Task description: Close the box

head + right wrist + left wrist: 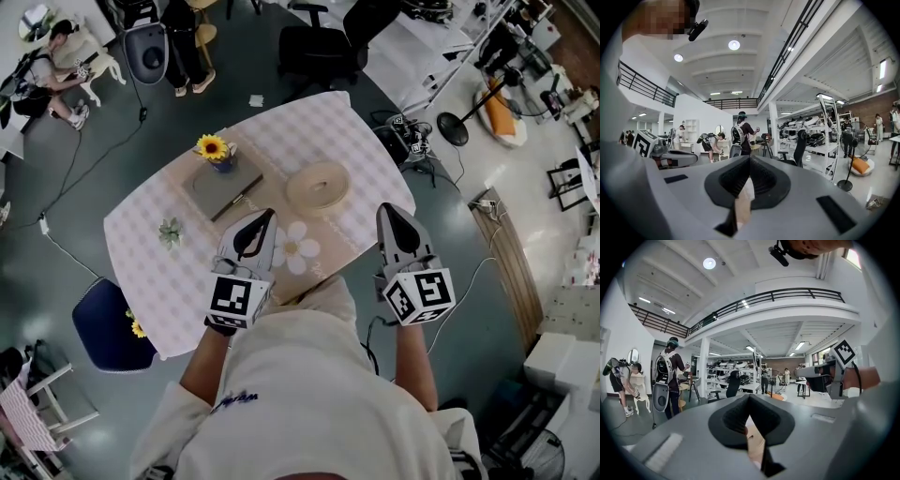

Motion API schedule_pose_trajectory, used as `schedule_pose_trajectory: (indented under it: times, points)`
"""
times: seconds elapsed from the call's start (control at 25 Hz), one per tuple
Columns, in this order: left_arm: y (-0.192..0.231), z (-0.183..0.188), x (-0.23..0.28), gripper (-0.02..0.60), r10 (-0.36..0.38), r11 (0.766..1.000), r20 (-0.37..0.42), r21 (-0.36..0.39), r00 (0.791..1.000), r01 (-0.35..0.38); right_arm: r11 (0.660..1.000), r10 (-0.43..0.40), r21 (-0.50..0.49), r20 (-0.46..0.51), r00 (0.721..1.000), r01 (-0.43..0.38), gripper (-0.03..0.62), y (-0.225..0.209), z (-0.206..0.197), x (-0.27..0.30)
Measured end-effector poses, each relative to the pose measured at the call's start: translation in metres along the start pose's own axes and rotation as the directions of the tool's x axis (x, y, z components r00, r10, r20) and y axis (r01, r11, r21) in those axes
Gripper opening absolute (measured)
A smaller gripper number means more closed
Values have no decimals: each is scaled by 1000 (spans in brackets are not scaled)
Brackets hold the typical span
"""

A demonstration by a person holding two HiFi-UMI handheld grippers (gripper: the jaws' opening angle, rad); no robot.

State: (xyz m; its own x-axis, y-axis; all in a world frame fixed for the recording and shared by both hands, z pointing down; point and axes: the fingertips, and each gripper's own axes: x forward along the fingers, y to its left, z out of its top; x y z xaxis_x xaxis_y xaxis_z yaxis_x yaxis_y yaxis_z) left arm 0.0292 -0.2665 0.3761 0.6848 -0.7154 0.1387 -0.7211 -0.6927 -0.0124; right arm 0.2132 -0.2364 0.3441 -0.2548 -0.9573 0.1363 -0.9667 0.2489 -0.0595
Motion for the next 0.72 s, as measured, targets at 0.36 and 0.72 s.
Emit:
schedule_pose_trajectory:
  times: [0.36,0.72]
  points:
    - [-2,-1,-1,2,6,1000,-3,3,1000,-6,1000,-2,-1,-8,1000,2,3,-3,-3,-5]
    - [-6,-9,-2,2,4,1000,-10,-7,1000,-4,1000,-5,-13,-11,1000,5,3,-3,-5,-10]
